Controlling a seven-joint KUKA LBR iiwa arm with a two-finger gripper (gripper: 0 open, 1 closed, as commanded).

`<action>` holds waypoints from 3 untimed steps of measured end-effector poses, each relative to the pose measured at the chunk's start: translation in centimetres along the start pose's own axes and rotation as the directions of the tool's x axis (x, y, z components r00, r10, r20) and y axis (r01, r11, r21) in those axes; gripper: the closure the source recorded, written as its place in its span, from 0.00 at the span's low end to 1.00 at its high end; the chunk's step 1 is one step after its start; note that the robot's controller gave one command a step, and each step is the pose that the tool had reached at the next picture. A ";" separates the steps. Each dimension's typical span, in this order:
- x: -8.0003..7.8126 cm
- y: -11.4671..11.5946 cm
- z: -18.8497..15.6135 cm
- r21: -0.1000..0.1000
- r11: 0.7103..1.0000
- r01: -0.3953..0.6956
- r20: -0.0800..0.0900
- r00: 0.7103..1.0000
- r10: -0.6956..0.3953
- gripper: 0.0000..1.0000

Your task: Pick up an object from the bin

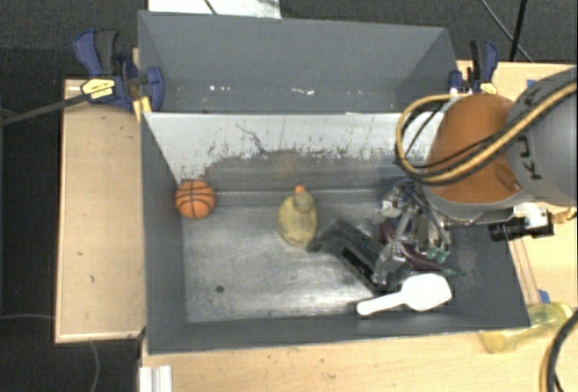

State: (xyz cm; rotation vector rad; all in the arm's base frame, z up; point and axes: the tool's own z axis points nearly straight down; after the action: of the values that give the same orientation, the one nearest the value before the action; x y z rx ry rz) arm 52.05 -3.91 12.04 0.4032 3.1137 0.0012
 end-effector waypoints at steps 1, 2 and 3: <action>1.0 0.1 4.0 -0.002 0.994 -0.109 -0.011 0.994 0.109 0.00; 1.9 0.6 4.5 0.001 0.995 -0.102 -0.017 0.995 0.102 1.00; 1.9 0.6 4.5 0.001 0.995 -0.102 -0.017 0.995 0.102 1.00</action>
Offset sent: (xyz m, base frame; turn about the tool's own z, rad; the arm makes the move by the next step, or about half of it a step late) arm -0.0158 0.0087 -0.0504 0.1042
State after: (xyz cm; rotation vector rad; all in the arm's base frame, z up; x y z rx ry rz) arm 50.36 -2.87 7.56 0.5653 3.1059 0.0046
